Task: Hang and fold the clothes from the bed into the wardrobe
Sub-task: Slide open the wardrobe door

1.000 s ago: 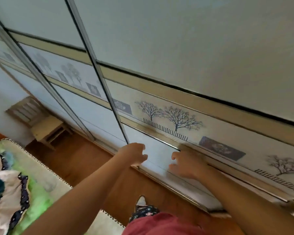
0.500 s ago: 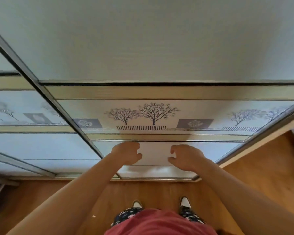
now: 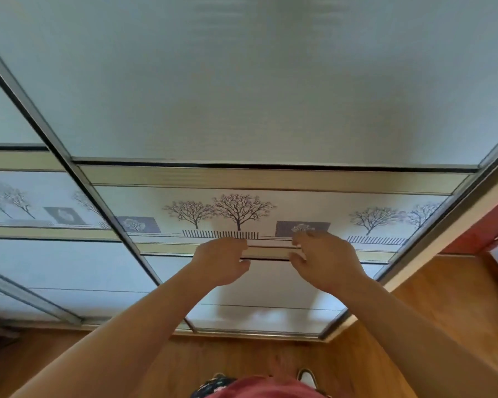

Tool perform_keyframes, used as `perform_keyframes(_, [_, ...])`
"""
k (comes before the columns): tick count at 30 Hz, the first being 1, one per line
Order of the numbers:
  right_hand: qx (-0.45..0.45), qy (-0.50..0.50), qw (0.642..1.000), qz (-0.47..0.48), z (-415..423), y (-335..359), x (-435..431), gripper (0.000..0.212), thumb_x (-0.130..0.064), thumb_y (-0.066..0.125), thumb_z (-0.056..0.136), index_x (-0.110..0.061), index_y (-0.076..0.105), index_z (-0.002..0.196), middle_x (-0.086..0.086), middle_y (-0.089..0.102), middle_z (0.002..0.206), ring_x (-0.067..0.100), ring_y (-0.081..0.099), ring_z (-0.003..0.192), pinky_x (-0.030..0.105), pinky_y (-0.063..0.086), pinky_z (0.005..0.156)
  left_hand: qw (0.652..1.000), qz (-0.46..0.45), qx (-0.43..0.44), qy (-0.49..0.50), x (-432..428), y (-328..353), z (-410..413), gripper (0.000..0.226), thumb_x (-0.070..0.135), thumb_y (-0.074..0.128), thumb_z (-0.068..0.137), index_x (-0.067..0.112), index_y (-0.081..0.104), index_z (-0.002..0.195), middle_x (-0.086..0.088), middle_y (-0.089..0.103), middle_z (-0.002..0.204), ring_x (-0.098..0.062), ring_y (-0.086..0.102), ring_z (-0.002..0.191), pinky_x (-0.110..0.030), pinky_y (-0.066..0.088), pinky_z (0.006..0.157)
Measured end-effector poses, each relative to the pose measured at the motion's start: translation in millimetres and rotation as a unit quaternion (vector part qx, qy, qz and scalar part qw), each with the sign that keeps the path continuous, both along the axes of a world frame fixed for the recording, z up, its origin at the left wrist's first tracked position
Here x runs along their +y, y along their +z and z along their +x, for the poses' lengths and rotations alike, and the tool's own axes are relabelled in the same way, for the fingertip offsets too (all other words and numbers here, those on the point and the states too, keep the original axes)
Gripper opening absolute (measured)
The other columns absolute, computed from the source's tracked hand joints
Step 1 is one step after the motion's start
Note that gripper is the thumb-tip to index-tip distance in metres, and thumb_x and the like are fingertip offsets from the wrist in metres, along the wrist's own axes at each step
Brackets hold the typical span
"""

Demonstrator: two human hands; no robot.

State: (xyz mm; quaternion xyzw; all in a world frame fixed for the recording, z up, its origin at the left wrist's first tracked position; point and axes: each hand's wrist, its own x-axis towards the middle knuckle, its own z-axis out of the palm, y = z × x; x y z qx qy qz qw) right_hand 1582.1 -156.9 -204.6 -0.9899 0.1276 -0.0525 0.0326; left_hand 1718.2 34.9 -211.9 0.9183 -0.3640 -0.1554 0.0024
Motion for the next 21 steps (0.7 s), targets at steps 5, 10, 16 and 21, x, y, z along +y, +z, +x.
perform_keyframes(5, [-0.332, 0.048, 0.941, -0.046, -26.7, 28.5, -35.0, 0.025, -0.029, 0.067, 0.091, -0.011, 0.070, 0.108, 0.010, 0.065, 0.109, 0.031, 0.059, 0.102, 0.046, 0.052, 0.081, 0.973, -0.130, -0.181, -0.066, -28.5, 26.7, -31.7, 0.038, 0.041, 0.048, 0.097, 0.025, 0.053, 0.131, 0.003, 0.057, 0.122, -0.022, 0.055, 0.112, -0.037, 0.052, 0.073])
perform_keyframes(10, [-0.373, -0.006, 0.916, -0.147, -39.3, 56.2, -89.0, 0.069, -0.044, 0.069, 0.091, -0.022, 0.042, 0.150, 0.024, 0.029, 0.159, 0.041, 0.022, 0.150, 0.059, 0.024, 0.117, 0.912, -0.273, -0.285, -0.112, -39.0, 26.6, -43.0, 0.053, 0.028, 0.065, 0.091, 0.018, 0.055, 0.141, -0.013, 0.051, 0.142, -0.036, 0.047, 0.131, -0.051, 0.048, 0.100])
perform_keyframes(16, [-0.301, -0.079, 0.929, -0.203, -25.6, 76.5, -121.5, 0.107, -0.064, 0.069, 0.082, -0.028, 0.009, 0.162, 0.031, -0.001, 0.163, 0.050, -0.004, 0.151, 0.069, 0.004, 0.118, 0.871, -0.264, -0.396, -0.120, -65.8, 32.6, -13.2, 0.093, 0.038, 0.074, 0.083, 0.023, 0.025, 0.159, -0.025, 0.000, 0.165, -0.042, 0.000, 0.153, -0.063, 0.013, 0.120])
perform_keyframes(21, [-0.284, -0.104, 0.930, -0.210, -10.6, 70.0, -119.7, 0.123, -0.073, 0.070, 0.075, -0.023, 0.000, 0.162, 0.040, 0.000, 0.159, 0.059, -0.003, 0.147, 0.079, 0.006, 0.110, 0.862, -0.229, -0.435, -0.124, -69.7, 18.7, 4.4, 0.115, 0.041, 0.085, 0.071, 0.031, 0.013, 0.161, -0.019, -0.015, 0.166, -0.039, -0.010, 0.154, -0.057, -0.003, 0.123])
